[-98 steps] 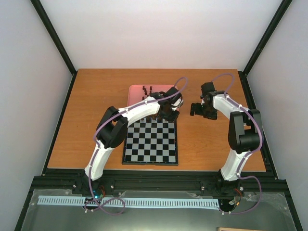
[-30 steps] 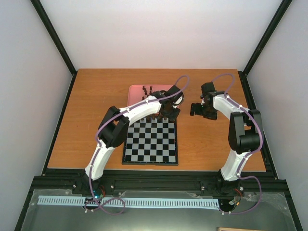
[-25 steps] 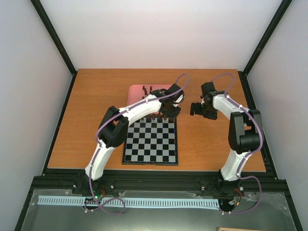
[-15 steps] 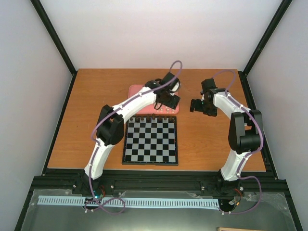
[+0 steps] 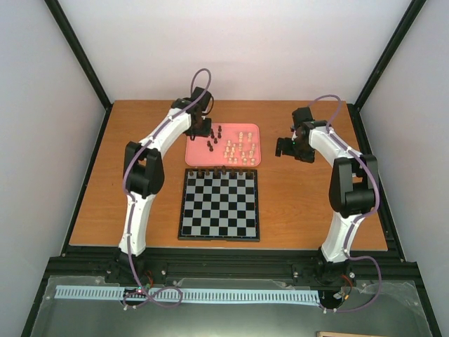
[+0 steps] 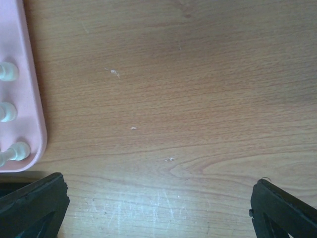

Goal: Set up the chess pieces on the board
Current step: Pick up the chess piece from the storage box.

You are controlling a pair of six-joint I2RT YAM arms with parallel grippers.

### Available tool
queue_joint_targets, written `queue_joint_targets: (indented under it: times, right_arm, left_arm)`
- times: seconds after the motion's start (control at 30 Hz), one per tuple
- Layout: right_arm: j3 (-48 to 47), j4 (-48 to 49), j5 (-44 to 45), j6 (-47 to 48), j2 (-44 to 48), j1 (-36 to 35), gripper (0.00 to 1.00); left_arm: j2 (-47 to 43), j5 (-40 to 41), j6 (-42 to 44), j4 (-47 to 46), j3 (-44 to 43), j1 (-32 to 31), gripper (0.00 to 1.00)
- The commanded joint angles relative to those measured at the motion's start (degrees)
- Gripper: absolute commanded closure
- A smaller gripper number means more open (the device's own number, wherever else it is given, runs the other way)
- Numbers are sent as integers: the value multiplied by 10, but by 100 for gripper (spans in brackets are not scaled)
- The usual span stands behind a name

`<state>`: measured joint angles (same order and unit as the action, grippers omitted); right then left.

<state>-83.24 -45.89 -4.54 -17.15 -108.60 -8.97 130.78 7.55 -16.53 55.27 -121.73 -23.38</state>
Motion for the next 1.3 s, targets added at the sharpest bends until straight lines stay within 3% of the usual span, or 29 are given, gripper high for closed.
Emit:
queue_joint_targets:
  times: [0.0, 0.23, 0.87, 1.27]
  right_arm:
    - [-20, -22, 7, 5, -20, 3, 0]
    - [-31, -26, 7, 6, -36, 3, 0]
    - [-43, -34, 2, 12, -57, 9, 0]
    - [-41, -36, 2, 11, -56, 9, 0]
  left_arm:
    - [36, -4, -6, 30, -32, 8, 59]
    - [93, -37, -28, 40, -74, 8, 61]
    - [135, -72, -46, 23, -105, 8, 61]
    - [136, -49, -46, 24, -111, 9, 89]
